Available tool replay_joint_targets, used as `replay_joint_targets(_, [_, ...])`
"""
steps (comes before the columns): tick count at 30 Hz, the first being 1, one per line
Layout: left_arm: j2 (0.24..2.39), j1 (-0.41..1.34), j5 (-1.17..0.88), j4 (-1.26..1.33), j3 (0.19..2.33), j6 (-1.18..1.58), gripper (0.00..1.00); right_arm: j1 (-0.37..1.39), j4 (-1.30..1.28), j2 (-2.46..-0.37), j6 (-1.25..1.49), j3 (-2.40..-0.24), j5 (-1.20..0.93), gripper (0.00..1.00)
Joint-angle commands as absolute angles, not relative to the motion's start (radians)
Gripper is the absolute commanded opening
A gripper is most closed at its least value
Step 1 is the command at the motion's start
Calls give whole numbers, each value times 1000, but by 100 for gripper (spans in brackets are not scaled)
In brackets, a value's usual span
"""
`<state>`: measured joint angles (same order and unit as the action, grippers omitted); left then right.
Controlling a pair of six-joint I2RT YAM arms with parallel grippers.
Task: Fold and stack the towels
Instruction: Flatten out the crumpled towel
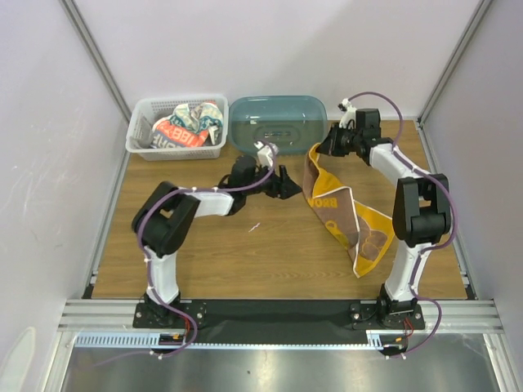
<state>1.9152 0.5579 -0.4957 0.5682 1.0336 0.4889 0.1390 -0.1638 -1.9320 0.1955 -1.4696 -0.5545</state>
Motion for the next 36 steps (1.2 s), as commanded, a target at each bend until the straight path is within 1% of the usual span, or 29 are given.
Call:
replay_joint_targets(1, [1962, 601, -453, 742, 1117, 532, 74, 129, -100, -1948, 209, -1555, -545, 0])
replay_joint_targets(3, [1991, 615, -443, 788, 1135, 522, 74, 124, -100, -1962, 213, -1572, -552, 0])
replay_joint_targets(10, [2129, 637, -512, 862, 1252, 552, 73, 120, -98, -1982, 206, -1588, -568, 0])
replay_joint_targets(19, [2247, 666, -483, 818, 1364, 569, 71, 117, -112, -2000, 195, -1600, -583, 0])
replay_joint_targets(26, [2272, 676, -483, 808, 1373, 589, 69, 117, -120, -1999, 181, -1601, -584, 0])
replay_joint_targets(30, [2266, 686, -457, 761, 1376, 607, 65, 117, -123, -2002, 184, -1606, -584, 0])
replay_joint_targets(33, [2270, 693, -428, 718, 1371, 661, 59, 118, -126, -2003, 183, -1611, -584, 0])
replay_joint_targets(36, [2286, 696, -416, 718, 1364, 704, 57, 117, -127, -2002, 181, -1609, -589, 0])
